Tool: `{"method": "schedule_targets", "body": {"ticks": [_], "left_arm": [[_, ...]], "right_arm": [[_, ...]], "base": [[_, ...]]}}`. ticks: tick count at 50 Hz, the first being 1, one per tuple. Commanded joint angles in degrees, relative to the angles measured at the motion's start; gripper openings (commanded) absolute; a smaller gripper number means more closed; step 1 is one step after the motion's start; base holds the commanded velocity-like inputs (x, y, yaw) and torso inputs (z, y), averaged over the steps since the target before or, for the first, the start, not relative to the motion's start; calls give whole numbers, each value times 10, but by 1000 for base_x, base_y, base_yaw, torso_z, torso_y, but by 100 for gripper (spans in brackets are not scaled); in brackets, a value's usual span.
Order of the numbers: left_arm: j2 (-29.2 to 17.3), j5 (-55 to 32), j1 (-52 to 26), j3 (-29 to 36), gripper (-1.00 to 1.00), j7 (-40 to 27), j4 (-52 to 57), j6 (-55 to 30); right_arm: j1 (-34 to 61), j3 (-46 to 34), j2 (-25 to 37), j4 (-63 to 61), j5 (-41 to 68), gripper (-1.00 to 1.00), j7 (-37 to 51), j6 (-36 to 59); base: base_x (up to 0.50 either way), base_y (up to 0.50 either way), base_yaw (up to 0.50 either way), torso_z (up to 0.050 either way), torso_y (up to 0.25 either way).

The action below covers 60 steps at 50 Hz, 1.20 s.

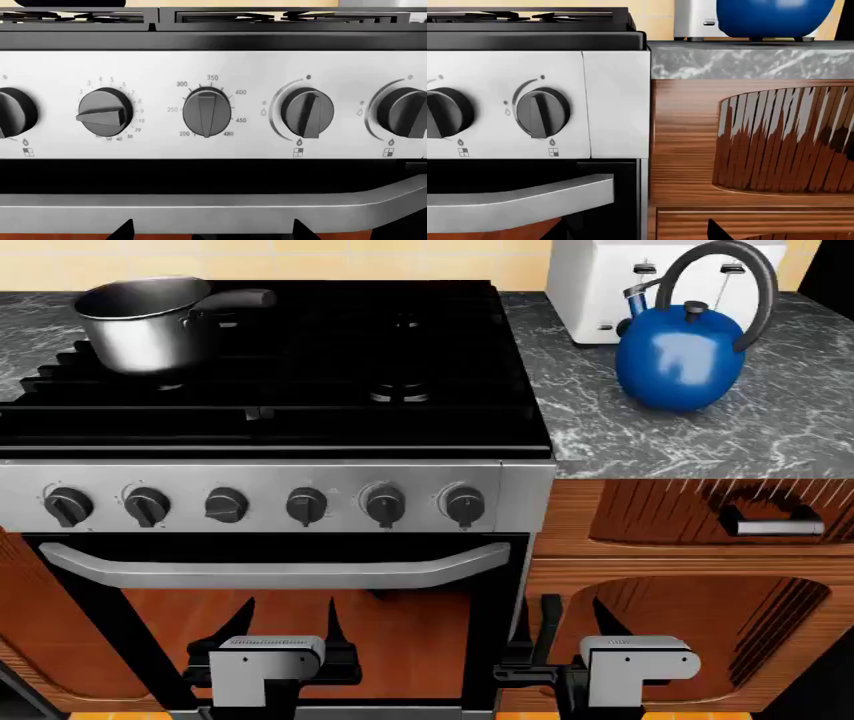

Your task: Pick the kettle from the counter and place it on a stove burner. Then turn the burner on.

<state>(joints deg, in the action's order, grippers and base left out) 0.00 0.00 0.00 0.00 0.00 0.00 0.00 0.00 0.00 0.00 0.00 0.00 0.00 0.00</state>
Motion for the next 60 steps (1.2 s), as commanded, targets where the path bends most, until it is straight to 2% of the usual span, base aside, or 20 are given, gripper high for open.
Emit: {"method": "schedule_targets", "body": {"ticks": [1, 7, 11, 15, 21, 26, 32, 37, 43, 52, 60], "left_arm": [[-9, -11, 2, 9, 100, -10, 4, 3], [-22, -31, 11, 20, 100, -19, 17, 26], [-30, -42, 17, 28, 100, -17, 47, 6], [-41, -59, 14, 33, 100, -15, 121, -52], [-57, -71, -42, 24, 100, -34, 228, -159], [-73, -60, -97, 24, 100, -53, 281, -233], [-98, -41, -135, 33, 100, -56, 317, -279], [-118, -17, -127, 47, 100, -61, 344, -280], [-120, -31, -126, 27, 100, -68, 380, -314], [-141, 8, -122, 44, 100, -85, 422, -325], [-142, -7, -120, 42, 100, -78, 426, -318]], "right_arm": [[-1, -14, 8, -8, 8, 100, 12, 12], [-10, -26, 20, -37, 30, 100, 22, 22], [-16, -29, 26, -55, 51, 100, 20, 38], [-14, -31, 37, -147, 73, 100, 25, 115], [37, -9, 56, -310, 126, 100, 37, 251], [91, 7, 70, -366, 153, 100, 51, 318], [143, 21, 84, -404, 169, 100, 67, 375], [138, 45, 94, -447, 187, 100, 71, 386], [130, 40, 102, -479, 189, 100, 73, 391], [124, 47, 109, -516, 200, 100, 82, 399], [118, 51, 115, -538, 202, 100, 89, 394]], "base": [[0, 0, 0, 0, 0], [0, 0, 0, 13, 0], [0, 0, 0, 50, 0], [0, 0, 0, 50, 0], [0, 0, 0, 50, 0], [0, 0, 0, 50, 0], [0, 0, 0, 50, 0], [0, 0, 0, 50, 0], [37, -285, 0, 50, 1], [252, -500, 0, 0, 0], [354, -475, 0, 0, 0]]}}
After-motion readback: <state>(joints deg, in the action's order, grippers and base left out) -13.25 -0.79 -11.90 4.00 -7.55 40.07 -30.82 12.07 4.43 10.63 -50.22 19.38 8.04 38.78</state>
